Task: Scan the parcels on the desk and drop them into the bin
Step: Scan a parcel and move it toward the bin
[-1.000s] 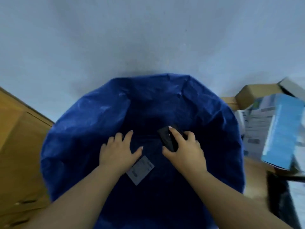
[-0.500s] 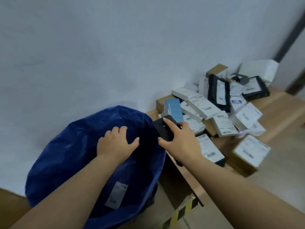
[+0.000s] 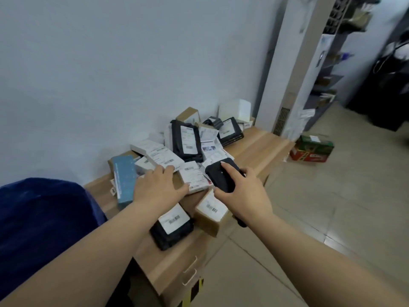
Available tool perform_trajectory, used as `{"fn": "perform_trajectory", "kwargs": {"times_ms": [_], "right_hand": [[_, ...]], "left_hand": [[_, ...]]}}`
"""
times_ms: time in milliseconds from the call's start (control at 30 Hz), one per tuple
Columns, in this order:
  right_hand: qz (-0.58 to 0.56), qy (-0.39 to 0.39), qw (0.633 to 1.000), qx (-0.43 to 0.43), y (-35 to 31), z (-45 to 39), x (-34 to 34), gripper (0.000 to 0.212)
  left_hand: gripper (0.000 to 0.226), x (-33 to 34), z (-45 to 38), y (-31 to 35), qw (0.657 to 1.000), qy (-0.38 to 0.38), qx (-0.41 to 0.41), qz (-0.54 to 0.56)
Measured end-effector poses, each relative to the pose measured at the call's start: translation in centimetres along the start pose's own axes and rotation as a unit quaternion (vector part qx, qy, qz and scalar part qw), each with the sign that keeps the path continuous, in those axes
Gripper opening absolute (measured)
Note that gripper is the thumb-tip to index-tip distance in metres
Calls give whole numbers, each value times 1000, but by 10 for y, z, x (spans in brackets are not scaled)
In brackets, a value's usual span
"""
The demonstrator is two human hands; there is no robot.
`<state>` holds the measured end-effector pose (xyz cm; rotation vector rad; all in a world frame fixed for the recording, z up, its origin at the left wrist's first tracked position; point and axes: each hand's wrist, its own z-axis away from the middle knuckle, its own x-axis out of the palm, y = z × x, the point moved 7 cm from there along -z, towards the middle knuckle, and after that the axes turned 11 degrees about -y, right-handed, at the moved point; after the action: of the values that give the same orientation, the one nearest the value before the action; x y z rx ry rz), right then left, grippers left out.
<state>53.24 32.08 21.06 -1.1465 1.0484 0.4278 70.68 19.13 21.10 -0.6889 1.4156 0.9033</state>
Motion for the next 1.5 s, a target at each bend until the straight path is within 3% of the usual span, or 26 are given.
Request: {"fn": "perform_trajectory", "kwargs": {"times_ms": [233, 533, 1000, 1167, 1300, 1500], "right_hand": [[16, 0, 1000, 22, 120, -22, -71, 74], [-4, -19, 999, 32, 198, -98, -99, 71], [40, -98, 993, -45, 192, -295, -85, 74], [29, -153, 979, -129, 183, -347, -60, 73], [85, -206, 951, -216, 173, -359, -43, 72], [87, -270, 919, -273, 178, -356, -13, 71]], "left_hand": [[73, 26, -39, 121, 1000, -7, 4, -5], [71, 39, -111, 166, 999, -19, -21, -47], [73, 42, -227, 141, 987, -42, -151, -36], [75, 54, -223, 130, 965, -51, -256, -13], [75, 73, -198, 136, 940, -56, -337, 12], [73, 109, -166, 153, 916, -86, -390, 41]]}}
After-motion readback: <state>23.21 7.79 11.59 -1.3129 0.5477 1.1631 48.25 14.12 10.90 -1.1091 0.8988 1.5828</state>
